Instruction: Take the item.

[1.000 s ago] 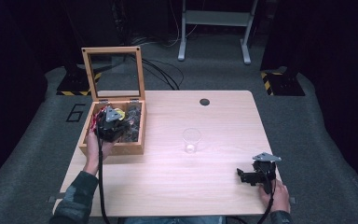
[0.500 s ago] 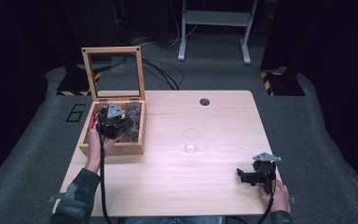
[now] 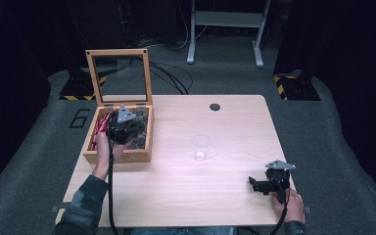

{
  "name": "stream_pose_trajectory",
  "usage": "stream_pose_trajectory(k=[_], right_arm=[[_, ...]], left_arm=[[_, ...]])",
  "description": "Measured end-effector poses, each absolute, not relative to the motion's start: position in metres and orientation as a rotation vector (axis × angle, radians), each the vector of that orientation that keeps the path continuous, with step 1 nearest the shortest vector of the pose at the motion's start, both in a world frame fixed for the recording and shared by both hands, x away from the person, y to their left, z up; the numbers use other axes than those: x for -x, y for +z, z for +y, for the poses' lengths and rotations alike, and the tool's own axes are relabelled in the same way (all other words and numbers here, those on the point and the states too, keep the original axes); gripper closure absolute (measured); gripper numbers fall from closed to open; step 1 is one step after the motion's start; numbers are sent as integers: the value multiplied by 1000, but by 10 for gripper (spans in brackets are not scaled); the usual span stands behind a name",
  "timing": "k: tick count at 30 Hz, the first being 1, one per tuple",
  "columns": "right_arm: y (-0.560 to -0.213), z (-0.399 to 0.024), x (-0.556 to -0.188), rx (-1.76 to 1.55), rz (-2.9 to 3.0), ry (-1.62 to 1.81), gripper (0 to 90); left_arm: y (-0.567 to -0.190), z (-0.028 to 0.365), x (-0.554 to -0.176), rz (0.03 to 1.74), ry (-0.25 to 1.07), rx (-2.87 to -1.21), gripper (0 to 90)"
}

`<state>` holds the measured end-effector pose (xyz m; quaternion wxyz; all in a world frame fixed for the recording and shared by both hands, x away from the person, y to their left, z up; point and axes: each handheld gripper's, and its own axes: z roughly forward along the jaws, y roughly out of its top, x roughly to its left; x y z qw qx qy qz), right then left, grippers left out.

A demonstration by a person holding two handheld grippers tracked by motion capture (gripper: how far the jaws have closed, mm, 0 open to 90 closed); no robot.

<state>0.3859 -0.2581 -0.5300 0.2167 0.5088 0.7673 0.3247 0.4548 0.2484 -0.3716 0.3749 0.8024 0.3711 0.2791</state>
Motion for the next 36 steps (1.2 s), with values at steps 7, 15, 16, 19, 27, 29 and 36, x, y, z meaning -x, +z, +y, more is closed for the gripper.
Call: stream_pose_trajectory(k=[7,15,16,19,27,29,36], right_arm=[[-530,-258,-386,-1414,2125,901,0],[-530,-258,-386,-1412,2126,900,0],[-530,-258,-386,-1414,2125,900,0],[-530,-258,-386,-1410,2126,900,0],[-530,-258,-386,-1409,2126,900,0],[-530,-258,-386,-1414,2125,900,0],[-530,-258,-386,-1414,2125,900,0]], left_arm=[[-368,238,-455,916,711,-2058,847],[-363,226,-457,879,706,-2064,847],[-363,224,-457,878,705,-2054,847],[-359,219,-457,863,704,-2058,847],[-358,208,-459,827,702,-2070,847],[-358,205,-459,825,691,-2070,848],[-356,195,-461,806,689,-2064,848]])
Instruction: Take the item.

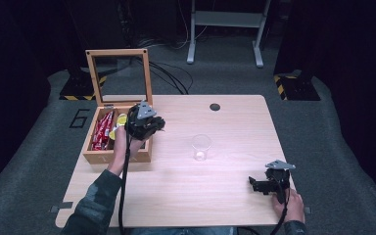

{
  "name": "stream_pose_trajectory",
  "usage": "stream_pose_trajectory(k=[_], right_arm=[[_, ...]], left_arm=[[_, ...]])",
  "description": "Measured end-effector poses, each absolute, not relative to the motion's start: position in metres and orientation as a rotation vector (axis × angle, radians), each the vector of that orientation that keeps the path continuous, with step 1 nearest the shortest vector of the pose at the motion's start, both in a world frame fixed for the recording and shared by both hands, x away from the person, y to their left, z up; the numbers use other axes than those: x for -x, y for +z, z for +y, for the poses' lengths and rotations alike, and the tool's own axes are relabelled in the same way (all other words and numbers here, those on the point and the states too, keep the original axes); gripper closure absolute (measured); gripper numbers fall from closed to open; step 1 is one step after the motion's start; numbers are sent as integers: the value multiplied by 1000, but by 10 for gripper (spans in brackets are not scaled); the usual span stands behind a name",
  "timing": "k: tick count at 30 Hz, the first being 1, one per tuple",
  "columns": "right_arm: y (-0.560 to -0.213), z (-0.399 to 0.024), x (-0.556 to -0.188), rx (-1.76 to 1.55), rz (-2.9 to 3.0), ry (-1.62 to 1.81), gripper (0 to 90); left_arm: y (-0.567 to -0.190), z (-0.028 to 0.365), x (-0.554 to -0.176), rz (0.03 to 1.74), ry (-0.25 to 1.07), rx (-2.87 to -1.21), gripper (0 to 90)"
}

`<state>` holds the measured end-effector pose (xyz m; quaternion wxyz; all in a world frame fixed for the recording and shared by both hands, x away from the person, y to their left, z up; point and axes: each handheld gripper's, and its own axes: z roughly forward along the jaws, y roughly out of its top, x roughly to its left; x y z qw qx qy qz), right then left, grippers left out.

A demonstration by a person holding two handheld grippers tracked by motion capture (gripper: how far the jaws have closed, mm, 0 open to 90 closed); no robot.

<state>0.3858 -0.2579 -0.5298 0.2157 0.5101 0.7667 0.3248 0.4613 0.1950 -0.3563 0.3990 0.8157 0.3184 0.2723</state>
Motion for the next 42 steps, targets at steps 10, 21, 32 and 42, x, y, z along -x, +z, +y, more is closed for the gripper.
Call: stream_pose_trajectory(k=[10,21,32,42], right_arm=[[-530,-258,-386,-1407,2127,899,0],[-530,-258,-386,-1408,2127,900,0],[-530,-258,-386,-1407,2127,899,0],[-530,-258,-386,-1410,2126,900,0]], left_arm=[[-354,179,-463,755,668,-2081,848],[-356,161,-466,712,641,-2086,847],[-361,144,-470,683,602,-2110,847],[-364,126,-469,662,591,-2117,847]])
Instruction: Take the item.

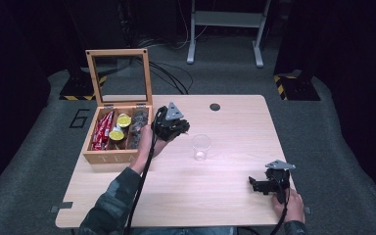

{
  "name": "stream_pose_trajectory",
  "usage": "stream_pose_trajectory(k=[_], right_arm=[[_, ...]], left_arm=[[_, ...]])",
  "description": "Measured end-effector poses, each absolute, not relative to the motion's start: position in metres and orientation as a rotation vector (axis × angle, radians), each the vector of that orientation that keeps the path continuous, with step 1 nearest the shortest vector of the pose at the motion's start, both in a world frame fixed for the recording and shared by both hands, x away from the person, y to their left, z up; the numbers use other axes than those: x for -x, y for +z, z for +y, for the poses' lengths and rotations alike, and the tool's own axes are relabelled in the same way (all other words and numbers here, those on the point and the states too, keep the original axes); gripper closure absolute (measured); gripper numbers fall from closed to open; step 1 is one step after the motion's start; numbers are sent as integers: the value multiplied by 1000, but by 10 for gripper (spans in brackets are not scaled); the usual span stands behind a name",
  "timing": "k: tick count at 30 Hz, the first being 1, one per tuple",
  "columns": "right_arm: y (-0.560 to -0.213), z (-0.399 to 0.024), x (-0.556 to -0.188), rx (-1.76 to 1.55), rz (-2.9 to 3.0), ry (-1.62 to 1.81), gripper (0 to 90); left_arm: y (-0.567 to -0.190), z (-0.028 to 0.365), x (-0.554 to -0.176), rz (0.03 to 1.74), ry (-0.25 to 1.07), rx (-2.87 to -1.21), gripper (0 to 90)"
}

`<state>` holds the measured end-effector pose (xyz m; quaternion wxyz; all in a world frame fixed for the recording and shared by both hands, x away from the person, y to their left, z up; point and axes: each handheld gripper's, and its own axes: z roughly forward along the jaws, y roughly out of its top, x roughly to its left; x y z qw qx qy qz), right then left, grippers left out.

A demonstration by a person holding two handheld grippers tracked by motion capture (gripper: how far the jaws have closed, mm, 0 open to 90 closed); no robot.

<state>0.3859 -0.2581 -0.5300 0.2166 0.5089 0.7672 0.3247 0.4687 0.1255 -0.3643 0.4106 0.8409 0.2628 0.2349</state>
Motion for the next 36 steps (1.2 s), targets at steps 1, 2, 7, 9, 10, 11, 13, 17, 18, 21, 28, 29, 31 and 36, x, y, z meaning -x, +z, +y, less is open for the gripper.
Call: stream_pose_trajectory(k=[1,2,7,9,10,11,13,17,18,21,28,29,31,36], right_arm=[[-530,-258,-386,-1411,2126,900,0],[-530,-258,-386,-1411,2126,900,0],[-530,-258,-386,-1407,2127,900,0],[-530,-258,-386,-1412,2126,900,0],[-530,-258,-386,-1407,2127,899,0],[-530,-258,-386,-1408,2127,900,0],[-530,-258,-386,-1414,2126,900,0],[-530,-258,-386,-1411,2126,900,0],[-530,-258,-386,-1411,2126,900,0],[-530,-258,-386,-1412,2126,900,0],[-530,-258,-386,-1411,2126,900,0],[-530,-258,-386,-1407,2127,899,0],[-530,-258,-386,-1407,2127,899,0],[-530,-258,-386,-1407,2127,899,0]], left_arm=[[-364,124,-468,653,586,-2125,847],[-364,121,-468,653,582,-2121,847],[-364,113,-467,629,571,-2123,847],[-365,111,-468,632,566,-2110,847],[-365,110,-469,621,564,-2119,847],[-366,110,-469,623,558,-2119,847],[-367,108,-470,619,554,-2120,847],[-370,103,-472,621,548,-2120,847],[-370,103,-472,621,548,-2120,847],[-375,99,-475,618,521,-2131,847],[-383,93,-479,631,488,-2130,847],[-385,92,-479,627,488,-2131,846],[-386,91,-480,623,486,-2142,847],[-391,87,-480,624,473,-2145,846]])
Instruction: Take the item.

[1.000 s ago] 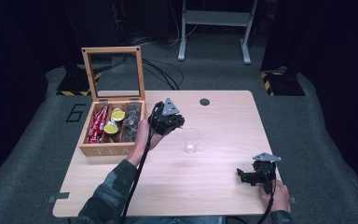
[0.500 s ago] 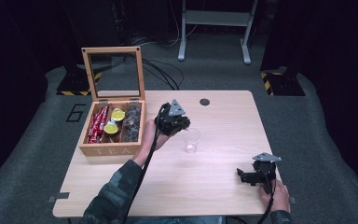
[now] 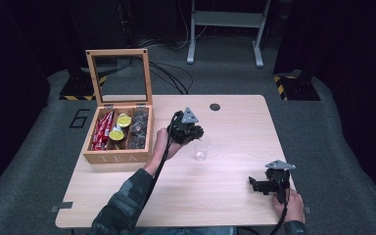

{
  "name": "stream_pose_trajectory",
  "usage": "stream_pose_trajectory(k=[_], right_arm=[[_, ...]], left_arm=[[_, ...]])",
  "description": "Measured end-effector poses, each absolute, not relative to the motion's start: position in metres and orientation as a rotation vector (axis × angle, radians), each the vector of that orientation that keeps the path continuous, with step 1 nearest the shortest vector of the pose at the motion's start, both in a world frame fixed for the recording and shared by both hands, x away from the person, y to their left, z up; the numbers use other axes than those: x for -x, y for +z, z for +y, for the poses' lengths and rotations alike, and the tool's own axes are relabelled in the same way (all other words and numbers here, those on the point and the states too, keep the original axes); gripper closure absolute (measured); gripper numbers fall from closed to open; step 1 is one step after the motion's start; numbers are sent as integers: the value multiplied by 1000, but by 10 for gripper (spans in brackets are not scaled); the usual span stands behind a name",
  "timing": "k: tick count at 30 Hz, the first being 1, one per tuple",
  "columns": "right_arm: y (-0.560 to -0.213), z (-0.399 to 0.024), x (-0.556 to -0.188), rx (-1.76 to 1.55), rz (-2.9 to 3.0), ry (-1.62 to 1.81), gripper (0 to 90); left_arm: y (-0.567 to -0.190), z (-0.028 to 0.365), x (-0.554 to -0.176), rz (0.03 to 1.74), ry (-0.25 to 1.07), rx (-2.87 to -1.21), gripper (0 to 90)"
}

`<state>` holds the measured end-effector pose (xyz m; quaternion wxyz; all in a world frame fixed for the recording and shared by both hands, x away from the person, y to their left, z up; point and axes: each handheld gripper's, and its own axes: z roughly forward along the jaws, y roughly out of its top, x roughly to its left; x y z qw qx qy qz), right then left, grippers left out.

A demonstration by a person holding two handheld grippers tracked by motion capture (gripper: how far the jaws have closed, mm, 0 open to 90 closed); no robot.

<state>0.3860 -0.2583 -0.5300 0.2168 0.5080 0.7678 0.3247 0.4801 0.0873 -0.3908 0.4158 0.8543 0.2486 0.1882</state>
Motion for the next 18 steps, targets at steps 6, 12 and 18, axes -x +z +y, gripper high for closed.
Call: stream_pose_trajectory(k=[6,12,18], right_arm=[[-530,-258,-386,-1408,2127,899,0],[-530,-258,-386,-1408,2127,899,0],[-530,-258,-386,-1408,2127,899,0]], left_arm=[[-399,84,-482,619,454,-2171,846],[-408,81,-484,629,433,-2178,845],[-413,79,-485,627,412,-2197,844]])
